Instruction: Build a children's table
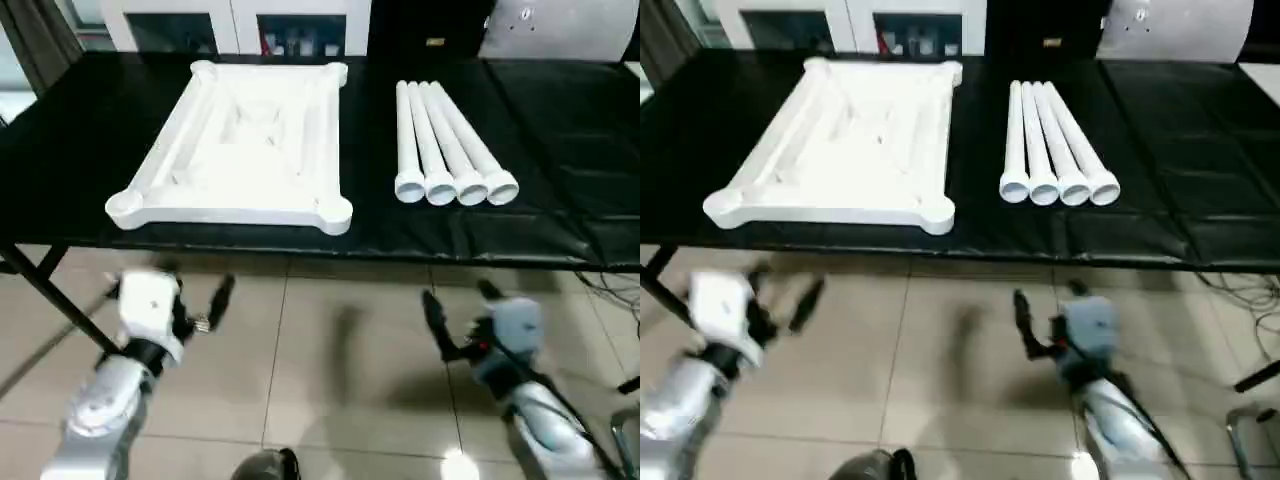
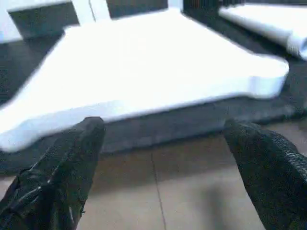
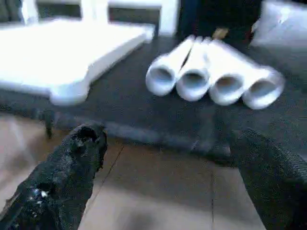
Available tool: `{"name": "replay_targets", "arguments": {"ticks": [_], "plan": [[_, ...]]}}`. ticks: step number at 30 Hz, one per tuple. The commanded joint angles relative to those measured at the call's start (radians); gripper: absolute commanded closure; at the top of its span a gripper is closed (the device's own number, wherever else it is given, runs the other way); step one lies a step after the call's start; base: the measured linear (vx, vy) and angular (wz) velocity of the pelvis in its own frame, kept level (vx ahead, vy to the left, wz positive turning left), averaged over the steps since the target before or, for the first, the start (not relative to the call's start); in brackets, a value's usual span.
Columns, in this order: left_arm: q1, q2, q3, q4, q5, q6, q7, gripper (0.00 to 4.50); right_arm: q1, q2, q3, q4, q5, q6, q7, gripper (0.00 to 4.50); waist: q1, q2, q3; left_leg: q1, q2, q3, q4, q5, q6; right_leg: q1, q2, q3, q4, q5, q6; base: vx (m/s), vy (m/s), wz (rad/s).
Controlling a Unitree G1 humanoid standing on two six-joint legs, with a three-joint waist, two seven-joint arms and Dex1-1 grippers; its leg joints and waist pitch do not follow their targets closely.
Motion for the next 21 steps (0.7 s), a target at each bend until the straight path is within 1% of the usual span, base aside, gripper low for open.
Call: {"name": "replay_targets", "arguments": {"ticks": [1, 2, 3, 4, 5, 6, 7, 8, 9, 10, 11, 12, 13, 14, 15, 16, 17, 18, 19, 20, 21], "plan": [[-0.058, -0.002, 0.011, -0.024, -0.013, 0.083, 0.027, 0.07, -0.047, 0.013, 0.001, -0.053, -0.004, 0.122, -0.026, 0.00, -0.011, -0.018, -0.033, 0.040, 0.097, -0.067, -0.083, -0.395, -0.031, -0.010, -0.078, 0.054, -0.092, -0.184, -0.109, 0.000, 0.000, 0.00], [-0.078, -0.002, 0.003, -0.031, -0.013, 0.102, 0.025, 0.07, -0.066, 0.015, 0.002, -0.056, 0.010, 0.155, -0.024, 0.00, -0.010, -0.013, -0.037, 0.040, 0.094, -0.070, -0.082, -0.385, -0.032, -0.009, -0.079, 0.052, -0.088, -0.186, -0.112, 0.000, 0.000, 0.00], [-0.078, -0.002, 0.003, -0.031, -0.013, 0.102, 0.025, 0.07, -0.066, 0.015, 0.002, -0.056, 0.010, 0.155, -0.024, 0.00, -0.011, -0.006, -0.040, 0.046, 0.096, -0.070, -0.079, -0.386, -0.040, -0.012, -0.080, 0.052, -0.089, -0.187, -0.111, 0.000, 0.000, 0.00], [-0.099, 0.000, -0.010, -0.051, -0.011, 0.123, 0.020, 0.07, -0.086, 0.015, 0.004, -0.066, 0.025, 0.196, -0.020, 0.00, -0.017, 0.005, -0.039, 0.047, 0.099, -0.071, -0.081, -0.384, -0.052, -0.013, -0.076, 0.051, -0.086, -0.150, -0.111, 0.000, 0.000, 0.00], [-0.112, 0.000, -0.013, -0.062, -0.019, 0.137, 0.015, 0.07, -0.104, 0.014, 0.005, -0.073, 0.021, 0.219, -0.025, 0.00, -0.020, 0.000, -0.039, 0.048, 0.100, -0.071, -0.083, -0.390, -0.058, -0.013, -0.071, 0.050, -0.086, -0.131, -0.108, 0.000, 0.000, 0.00], [-0.117, -0.001, -0.013, -0.066, -0.025, 0.145, 0.014, 0.07, -0.112, 0.014, 0.004, -0.078, 0.019, 0.228, -0.029, 0.00, -0.029, -0.010, -0.038, 0.045, 0.097, -0.071, -0.081, -0.374, -0.060, -0.010, -0.070, 0.050, -0.078, -0.080, -0.112, 0.000, 0.000, 0.00], [-0.125, -0.001, -0.013, -0.072, -0.032, 0.156, 0.012, 0.07, -0.128, 0.016, 0.001, -0.090, 0.023, 0.243, -0.036, 0.00, -0.032, -0.012, -0.042, 0.046, 0.095, -0.068, -0.076, -0.343, -0.052, -0.009, -0.072, 0.050, -0.074, -0.030, -0.121, 0.000, 0.000, 0.00], [-0.129, -0.003, -0.010, -0.080, -0.052, 0.182, 0.008, 0.07, -0.144, 0.021, -0.007, -0.098, 0.022, 0.241, -0.057, 0.00, -0.033, -0.009, -0.042, 0.046, 0.094, -0.067, -0.075, -0.329, -0.048, -0.009, -0.074, 0.050, -0.074, -0.010, -0.123, 0.000, 0.000, 0.00], [-0.127, 0.002, -0.013, -0.086, -0.061, 0.228, 0.007, 0.07, -0.172, 0.027, -0.020, -0.093, -0.005, 0.191, -0.091, 0.00, -0.036, -0.012, -0.039, 0.044, 0.094, -0.064, -0.073, -0.306, -0.039, -0.009, -0.074, 0.050, -0.072, 0.020, -0.129, 0.000, 0.000, 0.00], [-0.118, 0.002, -0.021, -0.078, -0.051, 0.235, 0.009, 0.07, -0.171, 0.031, -0.025, -0.098, -0.003, 0.257, -0.111, 0.00, -0.039, -0.006, -0.040, 0.041, 0.087, -0.058, -0.067, -0.284, -0.015, -0.006, -0.079, 0.052, -0.074, 0.041, -0.132, 0.000, 0.000, 0.00], [-0.113, 0.000, -0.024, -0.076, -0.048, 0.229, 0.010, 0.07, -0.167, 0.036, -0.028, -0.101, 0.004, 0.287, -0.116, 0.00, -0.039, -0.012, -0.040, 0.035, 0.083, -0.054, -0.063, -0.270, 0.010, 0.000, -0.087, 0.056, -0.077, 0.055, -0.135, 0.000, 0.000, 0.00], [-0.108, -0.002, -0.028, -0.074, -0.040, 0.232, 0.011, 0.07, -0.166, 0.051, -0.035, -0.107, 0.016, 0.326, -0.129, 0.00, -0.032, -0.003, -0.051, 0.024, 0.079, -0.053, -0.047, -0.211, 0.073, 0.015, -0.110, 0.063, -0.074, 0.114, -0.145, 0.000, 0.000, 0.00], [-0.101, -0.002, -0.036, -0.074, -0.027, 0.235, 0.014, 0.07, -0.162, 0.070, -0.046, -0.114, 0.036, 0.346, -0.139, 0.00, -0.032, -0.011, -0.052, 0.011, 0.077, -0.053, -0.027, -0.169, 0.148, 0.018, -0.138, 0.076, -0.081, 0.179, -0.157, 0.000, 0.000, 0.00], [-0.100, 0.003, -0.038, -0.069, -0.018, 0.237, 0.013, 0.07, -0.162, 0.090, -0.050, -0.120, 0.053, 0.365, -0.150, 0.00, -0.027, -0.005, -0.053, 0.005, 0.080, -0.061, -0.013, -0.158, 0.180, 0.024, -0.162, 0.085, -0.087, 0.193, -0.163, 0.000, 0.000, 0.00], [-0.102, 0.008, -0.035, -0.065, -0.015, 0.240, 0.010, 0.07, -0.165, 0.103, -0.049, -0.124, 0.059, 0.378, -0.158, 0.00, -0.022, -0.001, -0.053, -0.001, 0.091, -0.075, 0.000, -0.148, 0.215, 0.026, -0.185, 0.093, -0.093, 0.190, -0.182, 0.000, 0.000, 0.00], [-0.107, 0.001, -0.036, -0.058, -0.003, 0.247, 0.028, 0.07, -0.157, 0.116, -0.046, -0.147, 0.065, 0.422, -0.167, 0.00, -0.022, 0.002, -0.051, -0.004, 0.092, -0.078, 0.005, -0.146, 0.226, 0.027, -0.191, 0.094, -0.096, 0.174, -0.193, 0.000, 0.000, 0.00], [-0.124, -0.023, -0.040, -0.058, 0.000, 0.265, 0.060, 0.07, -0.156, 0.123, -0.042, -0.175, 0.089, 0.453, -0.159, 0.00, -0.018, 0.009, -0.045, -0.008, 0.101, -0.090, 0.001, -0.157, 0.232, 0.029, -0.190, 0.089, -0.099, 0.107, -0.210, -0.003, 0.074, 0.02], [-0.125, -0.025, -0.041, -0.059, -0.001, 0.267, 0.062, 0.07, -0.156, 0.122, -0.041, -0.176, 0.090, 0.454, -0.160, 0.00, -0.019, 0.013, -0.044, 0.001, 0.105, -0.087, -0.009, -0.174, 0.231, 0.024, -0.172, 0.081, -0.096, 0.064, -0.217, -0.019, 0.104, 0.04], [-0.129, -0.035, -0.045, -0.068, -0.010, 0.283, 0.069, 0.07, -0.159, 0.113, -0.029, -0.175, 0.081, 0.464, -0.159, 0.00, -0.031, 0.025, -0.042, 0.032, 0.096, -0.068, -0.043, -0.187, 0.240, -0.007, -0.087, 0.039, -0.064, -0.017, -0.199, -0.019, 0.104, 0.04], [-0.124, -0.044, -0.051, -0.078, -0.015, 0.290, 0.073, 0.07, -0.164, 0.111, -0.025, -0.168, 0.084, 0.468, -0.157, 0.00, -0.041, 0.023, -0.041, 0.047, 0.093, -0.066, -0.053, -0.199, 0.241, -0.020, -0.054, 0.020, -0.049, -0.055, -0.186, -0.039, 0.123, 0.05], [-0.124, -0.047, -0.053, -0.081, -0.016, 0.293, 0.076, 0.07, -0.169, 0.115, -0.027, -0.167, 0.090, 0.474, -0.157, 0.00, -0.052, 0.035, -0.035, 0.065, 0.090, -0.064, -0.077, -0.259, 0.198, -0.040, -0.014, -0.009, -0.021, -0.130, -0.156, -0.047, 0.122, 0.08]]}}
